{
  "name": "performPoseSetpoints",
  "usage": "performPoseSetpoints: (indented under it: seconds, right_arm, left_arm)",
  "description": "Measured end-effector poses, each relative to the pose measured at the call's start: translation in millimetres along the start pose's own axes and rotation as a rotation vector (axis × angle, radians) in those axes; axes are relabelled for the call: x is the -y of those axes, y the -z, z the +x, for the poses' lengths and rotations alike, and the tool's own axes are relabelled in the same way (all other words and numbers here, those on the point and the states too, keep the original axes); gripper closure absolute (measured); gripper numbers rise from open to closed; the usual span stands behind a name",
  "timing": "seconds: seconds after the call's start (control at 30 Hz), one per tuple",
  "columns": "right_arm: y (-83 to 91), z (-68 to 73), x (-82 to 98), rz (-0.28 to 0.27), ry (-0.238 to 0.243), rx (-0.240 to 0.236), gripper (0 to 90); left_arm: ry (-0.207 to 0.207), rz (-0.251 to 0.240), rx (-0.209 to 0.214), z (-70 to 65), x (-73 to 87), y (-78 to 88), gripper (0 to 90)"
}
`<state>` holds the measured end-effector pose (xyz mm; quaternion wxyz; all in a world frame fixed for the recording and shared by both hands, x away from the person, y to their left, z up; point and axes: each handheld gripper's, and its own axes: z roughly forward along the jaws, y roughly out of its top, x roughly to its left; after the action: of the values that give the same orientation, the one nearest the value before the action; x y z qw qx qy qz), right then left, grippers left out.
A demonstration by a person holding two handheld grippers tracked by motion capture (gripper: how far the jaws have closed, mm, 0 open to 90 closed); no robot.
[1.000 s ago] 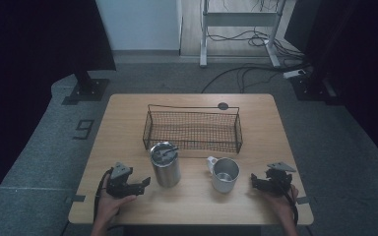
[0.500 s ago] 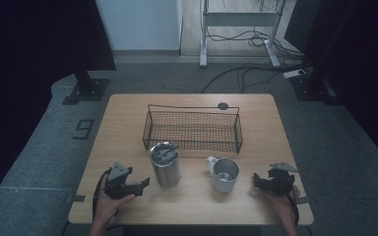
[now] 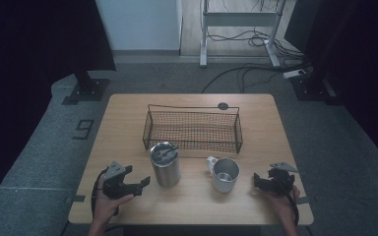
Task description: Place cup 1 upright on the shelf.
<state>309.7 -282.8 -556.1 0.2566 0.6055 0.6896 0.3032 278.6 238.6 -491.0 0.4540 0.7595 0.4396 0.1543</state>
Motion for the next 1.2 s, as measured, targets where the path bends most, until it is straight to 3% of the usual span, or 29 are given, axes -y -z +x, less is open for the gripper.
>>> performPoseSetpoints:
  seconds: [0.53,0.7,0.97,1.2]
  right_arm:
    - [0.1,-0.1,0.1,-0.001,-0.002,0.002,7.0]
    - [0.2,0.0,0.1,-0.002,-0.002,0.003,7.1]
    - [0.4,0.3,0.3,-0.001,-0.004,0.004,7.4]
    - [0.8,0.0,0.3,-0.004,-0.010,0.009,8.8]
  left_arm:
    - [0.008,-0.052,0.055,-14.2,-20.3,10.2,3.3]
    - [-0.024,-0.044,0.095,-22.2,-32.7,8.7,0.2]
    - [-0.042,-0.054,0.100,-28.3,-44.2,6.8,0.0]
    - [-0.019,-0.049,0.084,-29.2,-47.4,-4.4,0.0]
